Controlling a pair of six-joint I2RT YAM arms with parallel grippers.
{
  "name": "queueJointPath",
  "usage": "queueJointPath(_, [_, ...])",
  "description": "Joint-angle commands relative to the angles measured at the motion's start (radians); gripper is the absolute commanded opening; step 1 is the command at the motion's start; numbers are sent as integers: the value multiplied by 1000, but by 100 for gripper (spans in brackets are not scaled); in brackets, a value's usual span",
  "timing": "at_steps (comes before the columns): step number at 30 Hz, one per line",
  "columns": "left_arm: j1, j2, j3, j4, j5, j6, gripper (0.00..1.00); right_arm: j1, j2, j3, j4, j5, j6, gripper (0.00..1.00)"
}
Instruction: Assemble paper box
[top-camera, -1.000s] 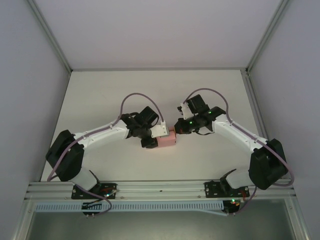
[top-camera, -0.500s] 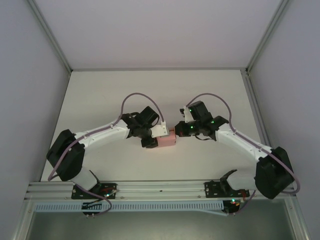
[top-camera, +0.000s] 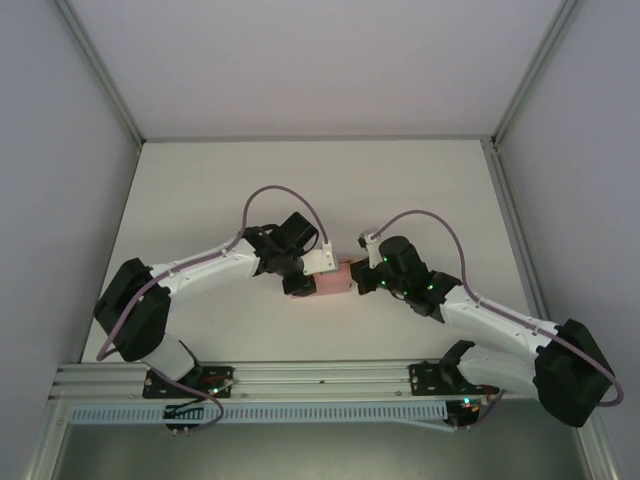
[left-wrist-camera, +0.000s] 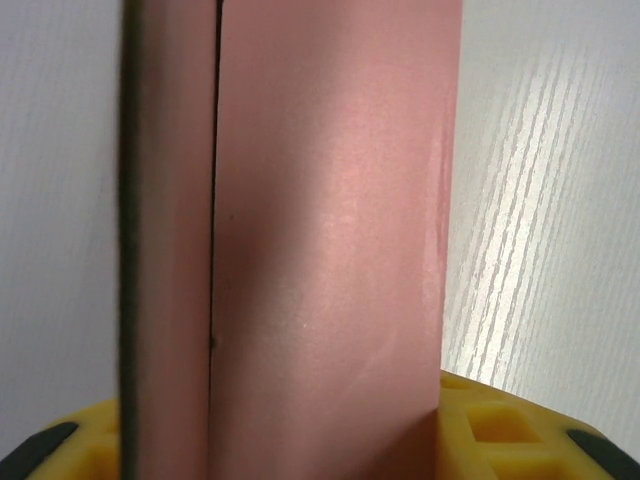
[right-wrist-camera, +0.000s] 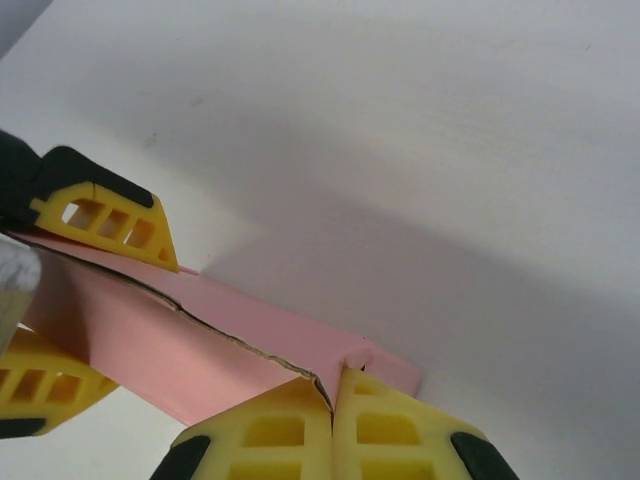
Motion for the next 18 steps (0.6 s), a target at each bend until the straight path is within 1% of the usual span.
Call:
queueJointPath(1, [24,24,22,52,-39,-64,46,61,-32,-40,13,48,-83,0])
queueJointPath(3, [24,10,32,53,-43,-80,51,70,-48,-55,17,97,-78,0])
queueJointPath(4, [25,-4,35,56,-44,-86,56,73,-56,-57,17,120,-72,0])
queueJointPath(5, [26,-17,36,58,-46,-92,57,77,-62,-61,23,132,-69,0])
queueJointPath(7, [25,-48,38,66,-48,-115,68,85,-69,-63,39,147,-52,0])
queueJointPath(8, [26,-63,39,69,-48,-129,71,91,-69,-62,45,149,-45,0])
queueJointPath(9, [26,-76,38,73,-48,-146,80,98,-67,-59,44,164,-36,0])
queueJointPath(10, [25,-95,38,78,-57,-175,85,109,-63,-54,43,177,-32,0])
queueJointPath(11, [24,-112,38,81,-62,-202,87,117,-60,-50,41,185,-29,0])
queueJointPath(13, [24,-159,26,98,-83,-259,97,129,-51,-37,25,212,-15,0])
queueJointPath(14, [23,-182,16,102,-98,-291,100,130,-43,-30,10,221,-7,0])
queueJointPath(18, [23,-269,-19,91,-173,-435,100,137,8,24,-56,257,21,0])
